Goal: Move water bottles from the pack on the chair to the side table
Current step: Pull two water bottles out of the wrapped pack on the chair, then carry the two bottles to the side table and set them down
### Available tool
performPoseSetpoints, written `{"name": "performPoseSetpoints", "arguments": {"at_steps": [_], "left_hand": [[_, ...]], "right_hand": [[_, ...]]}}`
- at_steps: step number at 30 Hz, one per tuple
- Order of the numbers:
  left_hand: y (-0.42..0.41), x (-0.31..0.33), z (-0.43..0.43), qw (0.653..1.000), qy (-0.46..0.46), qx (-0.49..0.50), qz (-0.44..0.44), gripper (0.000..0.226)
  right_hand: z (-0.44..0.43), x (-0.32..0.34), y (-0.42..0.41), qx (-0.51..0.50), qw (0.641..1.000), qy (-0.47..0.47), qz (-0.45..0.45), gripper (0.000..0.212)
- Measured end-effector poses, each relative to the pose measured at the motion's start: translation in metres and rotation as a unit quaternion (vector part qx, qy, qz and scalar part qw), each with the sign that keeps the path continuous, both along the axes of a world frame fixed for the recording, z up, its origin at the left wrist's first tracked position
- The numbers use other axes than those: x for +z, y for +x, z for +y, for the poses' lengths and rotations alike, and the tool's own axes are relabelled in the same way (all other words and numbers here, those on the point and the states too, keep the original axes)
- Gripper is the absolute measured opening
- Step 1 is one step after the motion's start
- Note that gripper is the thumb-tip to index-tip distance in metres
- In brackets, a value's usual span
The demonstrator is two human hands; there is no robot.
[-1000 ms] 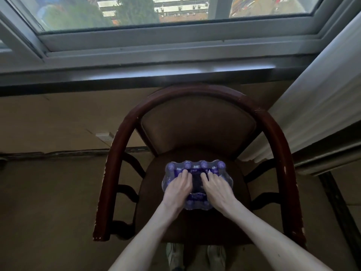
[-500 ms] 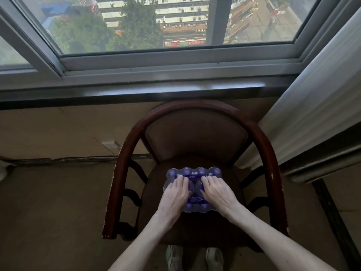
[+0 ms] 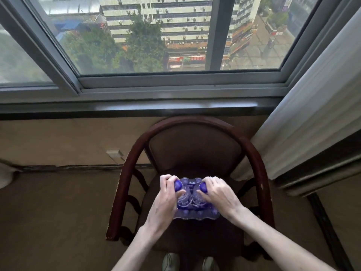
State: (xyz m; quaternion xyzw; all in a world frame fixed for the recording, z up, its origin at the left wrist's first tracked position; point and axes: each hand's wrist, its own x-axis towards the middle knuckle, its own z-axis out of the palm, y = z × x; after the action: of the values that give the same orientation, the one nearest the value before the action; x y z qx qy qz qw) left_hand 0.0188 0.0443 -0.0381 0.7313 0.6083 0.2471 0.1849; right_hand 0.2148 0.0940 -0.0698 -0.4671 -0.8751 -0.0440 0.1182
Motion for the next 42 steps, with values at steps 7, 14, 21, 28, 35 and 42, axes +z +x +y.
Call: {"name": "performPoseSetpoints", "arguments": {"at_steps": [7, 14, 21, 28, 35, 42], "left_hand": [[0.008, 0.040, -0.010, 0.949, 0.080, 0.129, -0.276, 0.030], [0.018, 0.075, -0.017, 0.901, 0.132, 0.209, -0.357, 0.028], [0.015, 0.100, -0.028, 0.903, 0.152, 0.231, -0.330, 0.020], [-0.044, 0.137, -0.047, 0.900, 0.193, 0.281, -0.272, 0.020], [-0.149, 0.187, -0.116, 0.882, 0.247, 0.349, -0.199, 0.018], [-0.300, 0.227, -0.234, 0.843, 0.300, 0.420, -0.151, 0.025]], "right_hand": [[0.000, 0.048, 0.007, 0.000, 0.996, 0.065, 0.066, 0.041], [-0.010, 0.104, 0.007, -0.019, 0.950, -0.117, 0.288, 0.033], [-0.001, 0.135, -0.025, -0.059, 0.868, -0.232, 0.435, 0.029], [-0.010, 0.176, -0.113, 0.010, 0.791, -0.274, 0.547, 0.023], [-0.070, 0.221, -0.245, 0.110, 0.792, -0.293, 0.525, 0.027], [-0.171, 0.262, -0.422, 0.206, 0.778, -0.333, 0.492, 0.021]]}}
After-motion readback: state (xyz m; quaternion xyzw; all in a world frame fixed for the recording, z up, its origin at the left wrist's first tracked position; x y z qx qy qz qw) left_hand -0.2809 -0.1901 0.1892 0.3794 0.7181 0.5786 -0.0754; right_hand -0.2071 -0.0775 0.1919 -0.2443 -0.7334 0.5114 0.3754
